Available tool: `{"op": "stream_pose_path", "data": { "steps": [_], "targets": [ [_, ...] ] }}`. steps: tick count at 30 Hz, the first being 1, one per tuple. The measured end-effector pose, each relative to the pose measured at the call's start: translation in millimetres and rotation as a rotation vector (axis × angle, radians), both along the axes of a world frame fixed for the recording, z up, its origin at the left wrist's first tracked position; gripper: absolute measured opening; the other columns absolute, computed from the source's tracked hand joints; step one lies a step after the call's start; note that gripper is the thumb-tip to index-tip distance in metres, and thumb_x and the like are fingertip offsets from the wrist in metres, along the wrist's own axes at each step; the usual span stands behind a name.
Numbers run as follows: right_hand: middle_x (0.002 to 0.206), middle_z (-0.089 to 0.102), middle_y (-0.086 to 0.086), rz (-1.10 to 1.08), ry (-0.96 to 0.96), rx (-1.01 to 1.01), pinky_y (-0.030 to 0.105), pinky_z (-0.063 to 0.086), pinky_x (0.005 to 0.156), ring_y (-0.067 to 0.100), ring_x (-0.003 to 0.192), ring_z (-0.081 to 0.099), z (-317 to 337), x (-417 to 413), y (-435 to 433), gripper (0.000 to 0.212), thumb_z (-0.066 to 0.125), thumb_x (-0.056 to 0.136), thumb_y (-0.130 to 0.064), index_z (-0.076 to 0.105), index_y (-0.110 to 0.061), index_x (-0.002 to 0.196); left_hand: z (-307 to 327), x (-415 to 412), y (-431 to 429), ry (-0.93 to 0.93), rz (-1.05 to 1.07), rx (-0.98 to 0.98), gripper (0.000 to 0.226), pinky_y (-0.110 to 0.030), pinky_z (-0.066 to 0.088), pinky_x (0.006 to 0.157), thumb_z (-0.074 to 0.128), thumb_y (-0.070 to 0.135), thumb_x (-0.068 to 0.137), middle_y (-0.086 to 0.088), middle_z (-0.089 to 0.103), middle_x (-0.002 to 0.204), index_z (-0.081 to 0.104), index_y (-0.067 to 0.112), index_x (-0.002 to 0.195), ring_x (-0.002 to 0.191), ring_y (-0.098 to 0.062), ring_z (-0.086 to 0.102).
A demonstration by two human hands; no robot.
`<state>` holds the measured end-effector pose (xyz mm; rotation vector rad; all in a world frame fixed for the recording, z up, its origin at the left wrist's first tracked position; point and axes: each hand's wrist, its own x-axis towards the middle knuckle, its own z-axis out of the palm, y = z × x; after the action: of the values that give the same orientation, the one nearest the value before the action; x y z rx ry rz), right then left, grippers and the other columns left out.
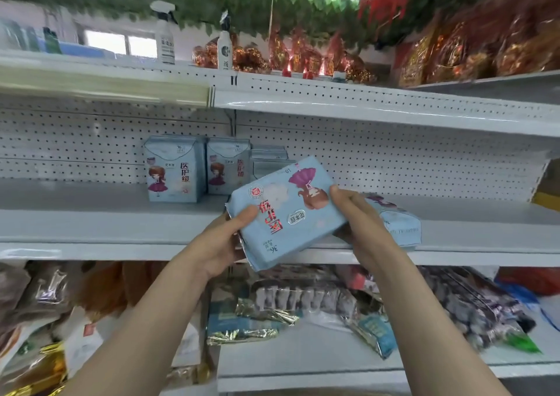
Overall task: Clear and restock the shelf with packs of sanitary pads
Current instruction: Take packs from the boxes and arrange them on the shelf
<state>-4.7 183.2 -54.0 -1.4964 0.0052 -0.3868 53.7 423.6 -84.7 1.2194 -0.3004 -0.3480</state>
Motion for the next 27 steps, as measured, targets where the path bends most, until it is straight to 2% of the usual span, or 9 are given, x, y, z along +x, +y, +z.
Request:
{"op": "stream_pose_path", "data": {
  "steps": [2, 3, 6, 10, 13, 17, 22, 25, 27],
  "targets": [
    [0.110, 0.075, 0.002, -0.003, 0.017, -0.017, 0.030, 0.058, 0.081, 0.016, 0.101, 0.072, 0.2, -0.6, 5.5, 0.051, 0.074, 0.082, -0.054, 0.064, -0.016, 0.115, 0.4, 1.2, 4.9, 0.011, 0.020, 0.008, 0.105, -0.047, 0.054, 0.092, 0.096, 0.058, 0.035, -0.007, 0.073, 0.119, 0.063, 0.016, 0.125, 0.111, -0.025, 0.069],
    [0.109, 0.075, 0.002, -0.004, 0.023, -0.021, 0.028, 0.058, 0.077, 0.015, 0.099, 0.072, 0.9, -0.6, 7.9, 0.051, 0.074, 0.082, -0.053, 0.063, -0.015, 0.114, 1.1, 1.3, 7.0, 0.016, 0.036, 0.006, 0.096, -0.047, 0.054, 0.092, 0.093, 0.058, 0.046, -0.007, 0.073, 0.118, 0.062, 0.015, 0.127, 0.111, -0.025, 0.069],
    [0.103, 0.075, -0.001, 0.025, 0.039, 0.001, 0.024, 0.058, 0.070, 0.011, 0.091, 0.070, 2.3, -1.9, 16.5, 0.041, 0.074, 0.085, -0.045, 0.061, -0.016, 0.111, 5.0, 3.1, 13.6, 0.039, 0.094, -0.009, 0.072, -0.046, 0.054, 0.093, 0.077, 0.046, 0.068, -0.006, 0.073, 0.116, 0.059, 0.015, 0.131, 0.112, -0.026, 0.068],
    [0.092, 0.074, -0.005, 0.079, 0.055, 0.020, 0.032, 0.060, 0.077, 0.008, 0.084, 0.070, -0.7, -4.2, 29.5, 0.044, 0.076, 0.082, -0.036, 0.058, -0.012, 0.115, 15.7, 1.2, 24.8, 0.022, 0.148, -0.006, 0.063, -0.043, 0.055, 0.089, 0.077, 0.043, 0.068, -0.005, 0.076, 0.110, 0.063, 0.018, 0.124, 0.109, -0.025, 0.069],
    [0.109, 0.075, 0.003, 0.104, 0.048, 0.020, 0.038, 0.061, 0.085, 0.012, 0.089, 0.073, -0.2, -5.4, 40.8, 0.056, 0.079, 0.075, -0.035, 0.059, -0.014, 0.123, 21.9, -2.7, 33.4, 0.000, 0.169, 0.032, 0.045, -0.039, 0.056, 0.080, 0.074, 0.041, 0.069, -0.004, 0.078, 0.100, 0.068, 0.019, 0.107, 0.095, -0.021, 0.073],
    [0.115, 0.072, 0.003, 0.146, 0.047, -0.030, 0.039, 0.061, 0.087, 0.017, 0.099, 0.073, 2.5, -7.9, 51.3, 0.059, 0.079, 0.071, -0.037, 0.061, -0.020, 0.125, 25.3, -5.8, 46.1, 0.004, 0.202, 0.068, 0.044, -0.039, 0.055, 0.083, 0.076, 0.042, 0.068, -0.006, 0.077, 0.101, 0.070, 0.018, 0.104, 0.096, -0.022, 0.073],
    [0.115, 0.075, 0.001, 0.241, 0.074, -0.077, 0.038, 0.059, 0.089, 0.019, 0.106, 0.072, 3.9, -10.9, 62.9, 0.049, 0.076, 0.080, -0.032, 0.064, -0.016, 0.124, 31.2, -12.8, 59.3, -0.020, 0.237, 0.109, 0.049, -0.035, 0.055, 0.079, 0.077, 0.042, 0.065, -0.006, 0.078, 0.098, 0.070, 0.015, 0.106, 0.089, -0.020, 0.075],
    [0.110, 0.077, 0.001, 0.210, 0.091, -0.144, 0.028, 0.058, 0.081, 0.016, 0.103, 0.073, 7.0, -12.1, 72.4, 0.044, 0.075, 0.085, -0.035, 0.067, -0.013, 0.122, 36.6, -16.8, 67.9, -0.087, 0.245, 0.178, 0.050, -0.029, 0.052, 0.073, 0.076, 0.045, 0.067, -0.003, 0.078, 0.096, 0.069, 0.017, 0.107, 0.085, -0.015, 0.075],
    [0.106, 0.077, -0.002, 0.178, 0.093, -0.190, 0.021, 0.057, 0.073, 0.014, 0.100, 0.073, 9.3, -12.7, 77.8, 0.043, 0.075, 0.085, -0.040, 0.069, -0.015, 0.120, 41.3, -17.5, 73.6, -0.138, 0.269, 0.236, 0.051, -0.031, 0.052, 0.078, 0.075, 0.048, 0.065, 0.000, 0.078, 0.094, 0.067, 0.021, 0.108, 0.085, -0.014, 0.074]
  ]
}}
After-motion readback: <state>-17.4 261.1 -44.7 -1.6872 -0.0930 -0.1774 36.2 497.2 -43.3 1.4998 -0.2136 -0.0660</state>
